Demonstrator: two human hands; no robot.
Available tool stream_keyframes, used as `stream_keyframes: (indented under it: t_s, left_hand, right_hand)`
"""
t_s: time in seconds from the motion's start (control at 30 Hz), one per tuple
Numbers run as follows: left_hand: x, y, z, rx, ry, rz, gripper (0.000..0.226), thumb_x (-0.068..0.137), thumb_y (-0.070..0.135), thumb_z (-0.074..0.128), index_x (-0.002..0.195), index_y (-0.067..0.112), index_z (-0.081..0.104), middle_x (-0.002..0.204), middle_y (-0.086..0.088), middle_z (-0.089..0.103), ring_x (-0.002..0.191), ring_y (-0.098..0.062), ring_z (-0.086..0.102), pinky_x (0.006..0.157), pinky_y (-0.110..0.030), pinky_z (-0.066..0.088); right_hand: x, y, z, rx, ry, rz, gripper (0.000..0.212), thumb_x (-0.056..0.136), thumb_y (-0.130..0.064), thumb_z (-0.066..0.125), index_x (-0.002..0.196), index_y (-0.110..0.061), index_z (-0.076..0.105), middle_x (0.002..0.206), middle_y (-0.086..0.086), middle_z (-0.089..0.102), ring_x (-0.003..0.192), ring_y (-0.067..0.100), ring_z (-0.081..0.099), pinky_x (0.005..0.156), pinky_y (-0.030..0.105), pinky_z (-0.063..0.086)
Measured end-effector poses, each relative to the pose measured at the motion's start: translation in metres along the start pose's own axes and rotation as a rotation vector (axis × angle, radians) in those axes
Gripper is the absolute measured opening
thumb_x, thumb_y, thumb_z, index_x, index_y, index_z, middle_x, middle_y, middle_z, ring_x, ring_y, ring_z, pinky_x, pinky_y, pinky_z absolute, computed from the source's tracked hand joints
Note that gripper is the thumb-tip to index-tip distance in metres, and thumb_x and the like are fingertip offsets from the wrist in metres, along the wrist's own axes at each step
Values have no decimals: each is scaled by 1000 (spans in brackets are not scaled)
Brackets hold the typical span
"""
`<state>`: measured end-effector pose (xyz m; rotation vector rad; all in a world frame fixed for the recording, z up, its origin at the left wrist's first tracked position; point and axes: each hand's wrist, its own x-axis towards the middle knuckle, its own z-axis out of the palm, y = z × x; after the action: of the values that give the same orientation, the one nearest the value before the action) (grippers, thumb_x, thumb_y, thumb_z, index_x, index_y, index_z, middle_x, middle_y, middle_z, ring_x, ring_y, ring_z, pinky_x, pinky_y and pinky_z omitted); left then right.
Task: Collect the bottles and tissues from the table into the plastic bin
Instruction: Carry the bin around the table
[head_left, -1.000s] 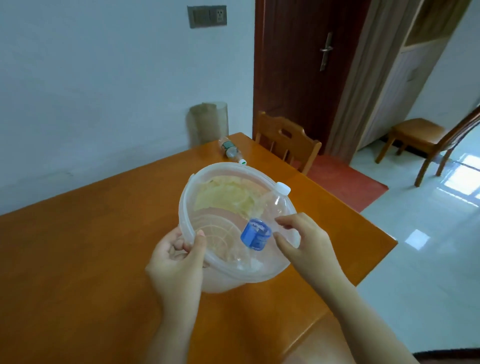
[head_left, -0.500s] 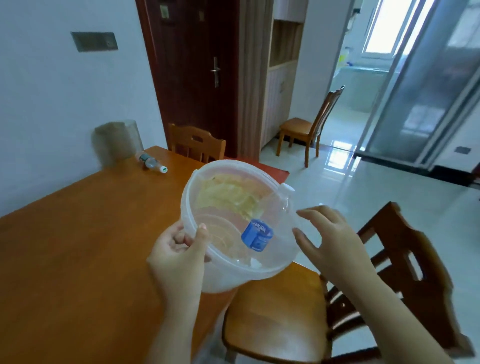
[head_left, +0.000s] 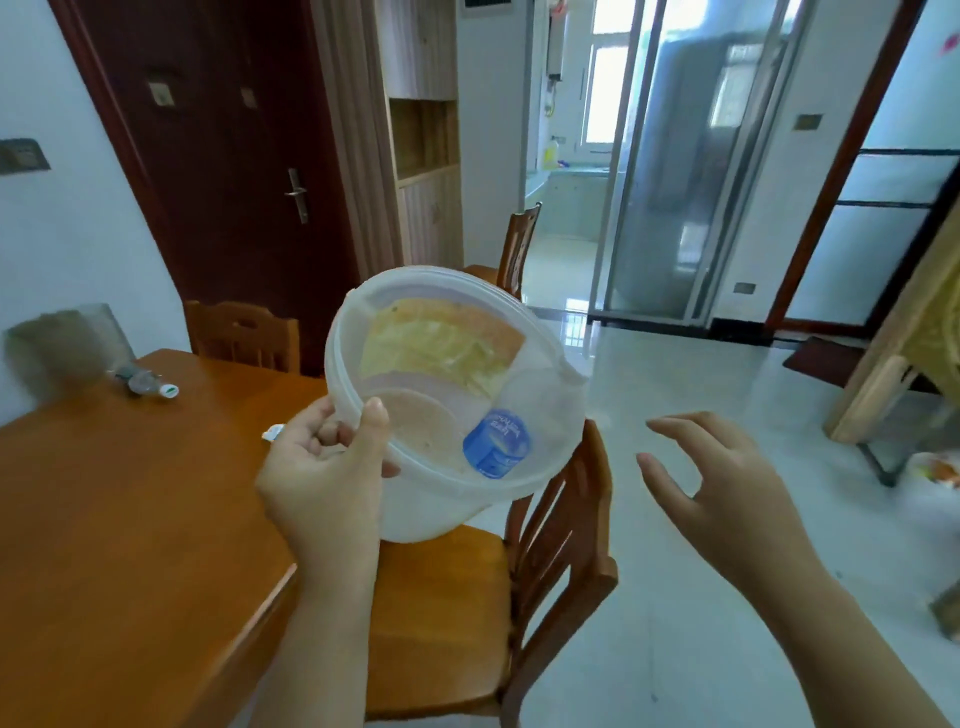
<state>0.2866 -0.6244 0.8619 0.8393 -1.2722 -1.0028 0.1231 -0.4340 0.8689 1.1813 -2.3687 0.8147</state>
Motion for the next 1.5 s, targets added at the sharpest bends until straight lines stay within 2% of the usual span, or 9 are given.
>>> stream_keyframes:
  t_s: [0.23,0.37,0.57,0.67,1.0,1.13,1.27,1.4,1.5]
  left_hand:
    - [-91,31,95,-76,-88,-42,24,77,33,72,96,18,69,62,4,67,49,-5,65,47,-22,55]
    - [-132,38,144,-70,-182,-87,26,77,31,73,99,18,69,64,1,68,49,-7,66,52,-28,58]
    - [-180,39,220,-172,-385,-172,23,61,43,71,81,32,72,55,4,59,44,-10,62,57,-35,59]
    - [-199,23,263,-172,-469,-224,40,67,40,72,100,17,70,50,14,60,47,-8,61,59,-33,56]
    - [-214,-71,429,-81,-618,-404,14,76,14,72,89,15,66,40,12,50,34,-7,53,47,-24,52]
    - [-198,-98,480,5,-651,-360,8,75,17,72,78,23,67,44,9,54,36,-5,53,49,-29,55]
    - [-179,-117,518,62,-610,-331,16,75,14,74,91,14,68,54,4,56,37,1,52,39,-16,48]
    - [-156,-136,550,123,-534,-315,21,75,11,73,75,29,62,54,6,53,39,4,51,39,-14,47]
    - [-140,-148,580,172,-460,-308,16,75,11,72,78,25,65,55,4,54,40,5,53,39,-11,45]
  right_hand:
    - [-34,99,-77,-67,72,103,30,78,-19,66,104,-6,63,98,12,65,92,29,59,79,38,46]
    - [-59,145,-107,-104,125,196,30,76,-17,67,103,-5,63,97,13,65,93,30,58,79,37,45]
    - [-83,213,-133,-198,168,341,30,76,-18,68,102,-5,63,96,12,65,88,28,60,76,33,43]
    - [-83,246,-133,-222,177,394,30,75,-18,69,103,-6,63,97,11,65,89,27,59,76,33,44]
    - [5,371,-80,-287,64,446,29,75,-20,69,102,-9,63,93,7,65,86,23,57,75,26,39]
    - [66,409,-47,-232,18,402,28,73,-15,70,99,-6,64,92,10,66,87,28,60,74,35,47]
    - [114,441,-13,-164,-32,366,28,75,-17,69,101,-8,63,97,9,65,90,28,59,75,36,46]
    - [158,475,20,-94,-89,327,29,76,-20,68,102,-9,62,101,9,65,93,29,58,75,37,47]
    - [199,506,46,-34,-102,259,29,74,-16,69,101,-8,63,102,11,65,95,30,59,77,36,47]
